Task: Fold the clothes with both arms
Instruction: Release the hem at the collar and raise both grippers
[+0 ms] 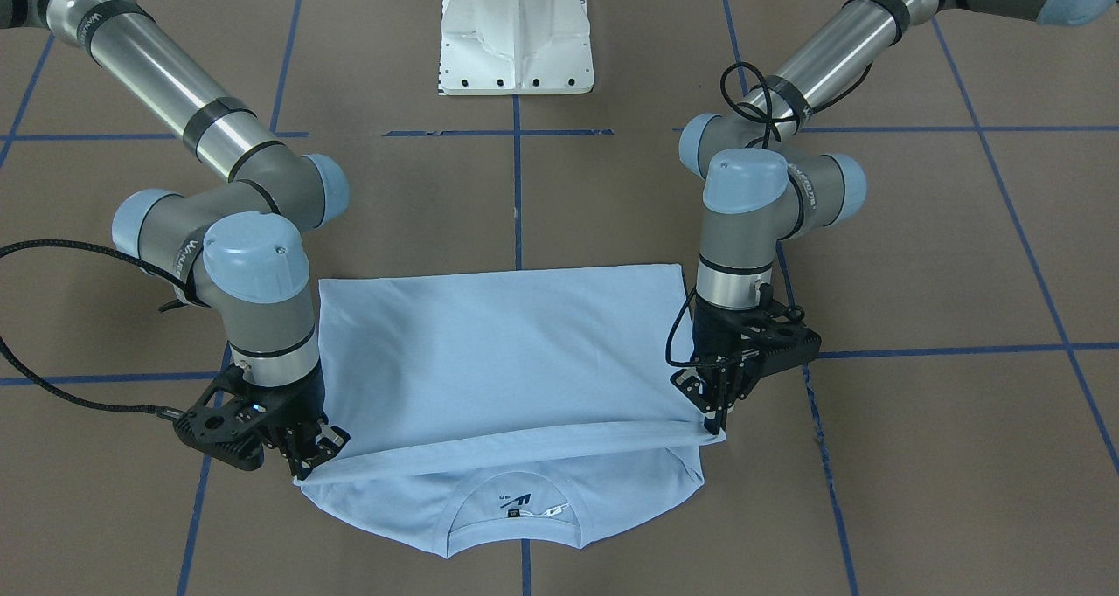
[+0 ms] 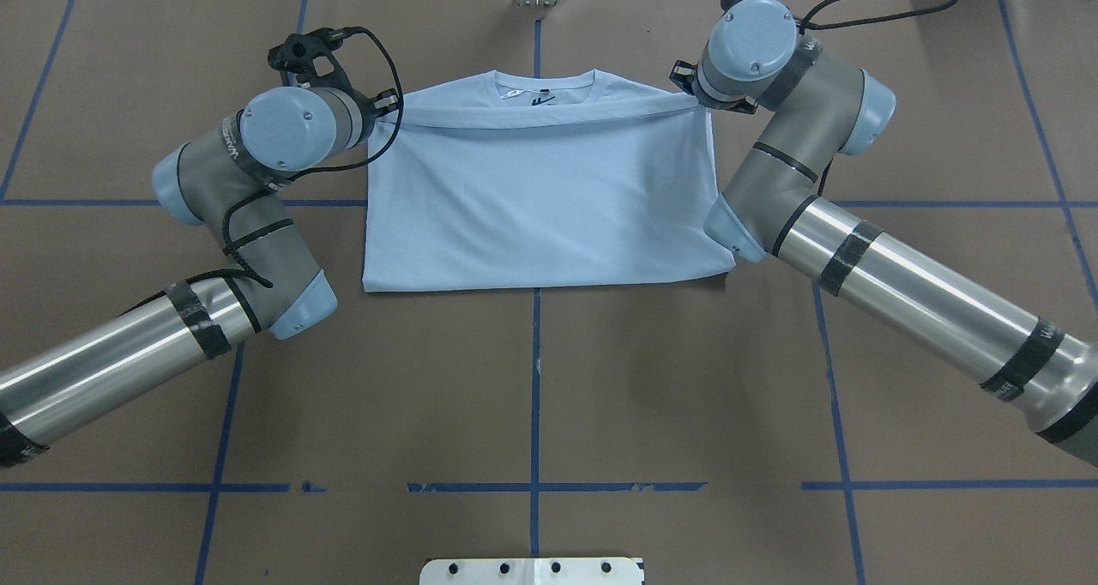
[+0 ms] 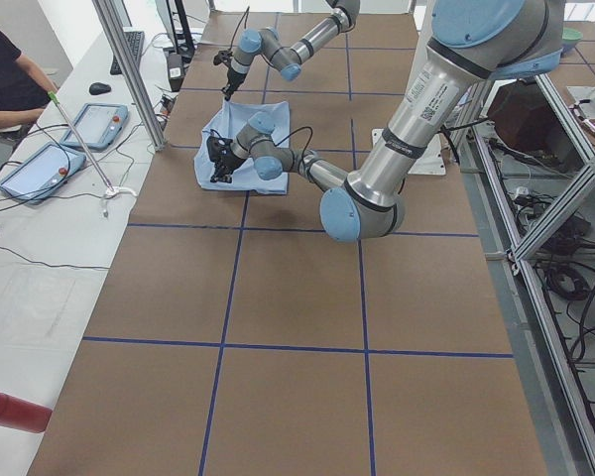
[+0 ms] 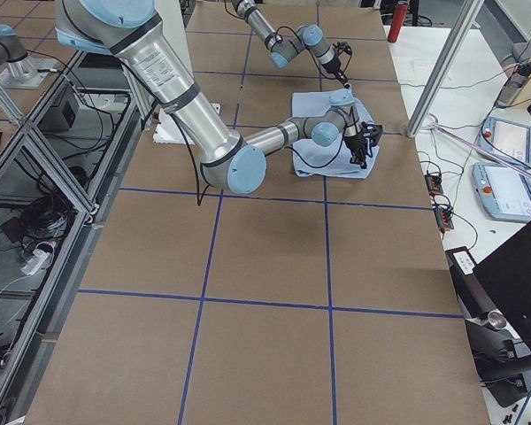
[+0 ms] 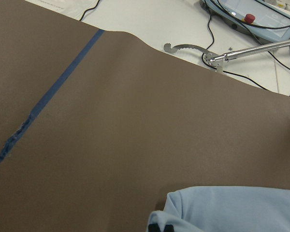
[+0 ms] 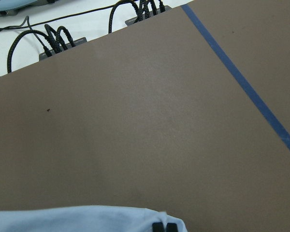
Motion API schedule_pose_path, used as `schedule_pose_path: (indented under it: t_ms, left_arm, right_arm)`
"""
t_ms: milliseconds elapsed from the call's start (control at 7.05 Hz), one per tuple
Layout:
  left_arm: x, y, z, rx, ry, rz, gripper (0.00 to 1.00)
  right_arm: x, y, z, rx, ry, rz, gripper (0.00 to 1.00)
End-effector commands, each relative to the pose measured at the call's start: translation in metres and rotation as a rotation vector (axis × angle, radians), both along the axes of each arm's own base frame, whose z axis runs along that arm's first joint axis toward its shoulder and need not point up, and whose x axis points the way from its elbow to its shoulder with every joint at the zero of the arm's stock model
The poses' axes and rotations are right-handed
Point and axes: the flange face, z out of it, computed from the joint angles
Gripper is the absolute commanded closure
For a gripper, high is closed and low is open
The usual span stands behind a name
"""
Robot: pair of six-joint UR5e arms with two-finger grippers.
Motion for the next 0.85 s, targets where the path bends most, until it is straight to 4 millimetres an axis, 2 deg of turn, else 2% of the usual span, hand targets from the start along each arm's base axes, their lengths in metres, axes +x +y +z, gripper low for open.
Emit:
schedule_pose_path:
  t_ms: [0, 142, 284, 426, 568, 710]
  left_arm:
    - [0.003, -0.003, -0.003, 0.017, 0.002, 0.008, 0.8]
    - [0.004, -0.003, -0.003, 0.017, 0.005, 0.011, 0.71]
    - [-0.002, -0.006, -0.008, 0.036, 0.029, 0.005, 0.68]
    - [-0.011, -0.009, -0.021, 0.069, 0.077, 0.005, 0.64]
    - [-0.014, -0.002, -0.034, 0.063, 0.119, 0.055, 0.64]
    - [-0.019, 0.002, -0.04, 0.067, 0.132, 0.06, 0.64]
  right_arm:
    - [-0.003, -0.004, 0.002, 0.001, -0.002, 0.0, 1.0]
    - [-0.003, -0.004, 0.001, 0.0, -0.002, 0.002, 1.0]
    - [-0.003, -0.003, -0.001, 0.002, -0.01, -0.001, 0.99]
    - [0.003, 0.005, 0.011, -0.002, -0.011, -0.001, 0.96]
    - [0.023, 0.03, 0.035, 0.009, -0.028, -0.01, 0.97]
    - [0.021, 0.036, 0.036, 0.022, -0.064, -0.028, 0.93]
